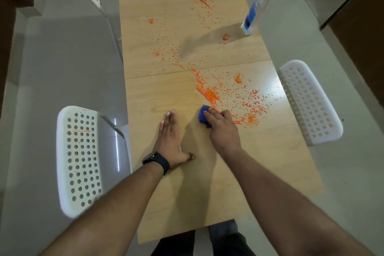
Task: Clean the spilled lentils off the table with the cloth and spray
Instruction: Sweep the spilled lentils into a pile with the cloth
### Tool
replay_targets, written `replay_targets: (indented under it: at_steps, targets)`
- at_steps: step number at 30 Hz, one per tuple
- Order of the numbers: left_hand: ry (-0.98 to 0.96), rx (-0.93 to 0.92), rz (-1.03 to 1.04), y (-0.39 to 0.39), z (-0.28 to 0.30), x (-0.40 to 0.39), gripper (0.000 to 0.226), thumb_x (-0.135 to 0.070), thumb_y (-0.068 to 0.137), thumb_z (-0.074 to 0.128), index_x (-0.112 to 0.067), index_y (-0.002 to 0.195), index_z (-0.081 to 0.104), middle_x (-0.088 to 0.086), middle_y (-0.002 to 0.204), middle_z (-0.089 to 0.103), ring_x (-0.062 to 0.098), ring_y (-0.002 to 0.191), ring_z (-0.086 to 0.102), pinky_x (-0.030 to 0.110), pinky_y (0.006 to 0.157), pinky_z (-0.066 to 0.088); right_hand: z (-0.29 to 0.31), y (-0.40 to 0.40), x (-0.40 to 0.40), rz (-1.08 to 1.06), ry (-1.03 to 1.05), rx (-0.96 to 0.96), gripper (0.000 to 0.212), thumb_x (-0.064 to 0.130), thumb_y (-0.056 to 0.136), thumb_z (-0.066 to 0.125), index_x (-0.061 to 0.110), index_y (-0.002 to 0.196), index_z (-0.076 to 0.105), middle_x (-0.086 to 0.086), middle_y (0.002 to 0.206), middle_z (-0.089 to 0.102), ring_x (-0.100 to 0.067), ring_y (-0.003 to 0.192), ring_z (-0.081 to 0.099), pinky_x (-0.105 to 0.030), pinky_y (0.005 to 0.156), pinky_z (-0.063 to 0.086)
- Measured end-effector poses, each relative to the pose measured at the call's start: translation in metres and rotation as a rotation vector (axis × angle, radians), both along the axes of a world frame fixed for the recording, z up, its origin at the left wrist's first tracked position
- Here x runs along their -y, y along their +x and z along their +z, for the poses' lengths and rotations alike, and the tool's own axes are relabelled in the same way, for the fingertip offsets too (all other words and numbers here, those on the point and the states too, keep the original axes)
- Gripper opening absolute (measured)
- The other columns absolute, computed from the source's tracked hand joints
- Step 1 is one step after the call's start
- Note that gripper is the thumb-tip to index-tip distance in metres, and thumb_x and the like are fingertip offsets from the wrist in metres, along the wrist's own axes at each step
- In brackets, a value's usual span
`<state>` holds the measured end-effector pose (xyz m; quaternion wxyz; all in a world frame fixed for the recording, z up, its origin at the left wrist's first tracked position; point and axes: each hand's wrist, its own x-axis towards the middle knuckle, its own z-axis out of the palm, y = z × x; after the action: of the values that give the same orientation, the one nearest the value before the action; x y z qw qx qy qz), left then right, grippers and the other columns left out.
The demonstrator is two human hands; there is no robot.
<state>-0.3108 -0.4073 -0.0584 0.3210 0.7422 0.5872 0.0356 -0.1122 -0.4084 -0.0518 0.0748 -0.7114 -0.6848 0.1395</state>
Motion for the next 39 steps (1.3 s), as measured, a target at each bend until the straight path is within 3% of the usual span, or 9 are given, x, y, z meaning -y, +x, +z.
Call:
replay_targets:
  at_steps: [7, 11, 14, 16, 19, 23, 29, 32, 39]
  targets:
    - [-0.013, 0.033, 0.066, 0.037, 0.002, 0.03, 0.153, -0.059, 0.066, 0.088, -0.01, 0.161, -0.022, 0.004, 0.172, -0.018, 0.018, 0.158, -0.019, 0.032, 0.128, -0.011, 0.012, 0.024, 0.046, 0.233, 0.082, -0.086, 0.061, 0.001, 0.085, 0.068, 0.017, 0.143, 0.062, 0.0, 0.145, 0.063, -0.027, 0.106, 0.05, -0.04, 0.078, 0.057]
    - [-0.019, 0.035, 0.158, 0.077, 0.001, 0.047, 0.147, -0.048, 0.064, 0.083, -0.015, 0.161, -0.023, 0.002, 0.173, -0.016, 0.016, 0.158, -0.019, 0.032, 0.128, -0.012, -0.008, 0.06, 0.094, 0.51, 0.09, -0.041, 0.054, 0.01, 0.08, 0.08, 0.012, 0.133, 0.068, -0.008, 0.137, 0.067, -0.031, 0.101, 0.057, -0.043, 0.081, 0.059]
    - [0.01, -0.013, 0.243, 0.103, -0.003, 0.058, 0.151, -0.04, 0.065, 0.09, -0.014, 0.16, -0.025, -0.004, 0.17, -0.019, 0.018, 0.158, -0.019, 0.025, 0.123, -0.018, -0.016, 0.094, 0.081, 0.552, 0.127, -0.048, 0.048, 0.016, 0.082, 0.076, 0.013, 0.13, 0.07, -0.006, 0.136, 0.068, -0.031, 0.102, 0.057, -0.042, 0.08, 0.059]
    - [0.007, 0.002, 0.325, 0.117, -0.004, 0.064, 0.157, -0.051, 0.063, 0.094, -0.013, 0.161, -0.024, -0.01, 0.166, -0.018, 0.013, 0.156, -0.021, 0.022, 0.12, -0.019, -0.015, 0.11, 0.051, 0.56, 0.155, -0.04, 0.042, 0.02, 0.087, 0.059, 0.014, 0.126, 0.072, -0.006, 0.132, 0.07, -0.032, 0.101, 0.057, -0.039, 0.08, 0.059]
    - [-0.001, 0.024, 0.443, 0.135, -0.002, 0.07, 0.159, -0.053, 0.061, 0.096, -0.013, 0.162, -0.02, -0.004, 0.171, -0.01, 0.006, 0.154, -0.018, 0.024, 0.123, -0.012, -0.004, 0.123, -0.003, 0.526, 0.097, -0.021, 0.045, 0.014, 0.097, 0.044, 0.014, 0.135, 0.067, -0.007, 0.141, 0.065, -0.036, 0.108, 0.053, -0.045, 0.087, 0.055]
    - [0.007, 0.023, 0.502, 0.162, 0.005, 0.073, 0.146, -0.034, 0.072, 0.093, -0.013, 0.162, -0.021, 0.001, 0.174, -0.008, 0.011, 0.157, -0.013, 0.025, 0.124, -0.009, 0.011, 0.132, -0.038, 0.515, 0.06, -0.016, 0.046, 0.01, 0.104, 0.045, 0.02, 0.148, 0.056, 0.001, 0.152, 0.055, -0.03, 0.116, 0.045, -0.042, 0.091, 0.047]
    - [-0.032, 0.082, 0.513, 0.21, 0.005, 0.07, 0.137, -0.033, 0.078, 0.086, -0.013, 0.163, -0.019, 0.005, 0.173, -0.012, 0.02, 0.16, -0.012, 0.032, 0.128, -0.007, 0.015, 0.176, 0.035, 0.677, 0.099, -0.095, 0.055, 0.008, 0.086, 0.068, 0.018, 0.139, 0.063, -0.001, 0.142, 0.064, -0.027, 0.1, 0.051, -0.038, 0.082, 0.054]
    - [0.007, -0.019, 0.501, 0.227, -0.004, 0.062, 0.139, -0.037, 0.073, 0.085, -0.012, 0.162, -0.018, 0.007, 0.173, -0.014, 0.024, 0.159, -0.015, 0.039, 0.129, -0.009, -0.001, 0.217, 0.059, 0.733, 0.066, -0.077, 0.052, 0.009, 0.084, 0.072, 0.015, 0.136, 0.066, -0.004, 0.139, 0.066, -0.03, 0.102, 0.054, -0.042, 0.082, 0.057]
    - [0.023, -0.027, 0.572, 0.239, -0.01, 0.061, 0.162, -0.059, 0.058, 0.093, -0.009, 0.161, -0.023, -0.001, 0.17, -0.023, 0.017, 0.157, -0.024, 0.033, 0.126, -0.016, -0.003, 0.225, -0.019, 0.751, 0.065, -0.027, 0.048, 0.021, 0.093, 0.04, 0.013, 0.13, 0.07, -0.007, 0.135, 0.069, -0.033, 0.096, 0.056, -0.044, 0.08, 0.057]
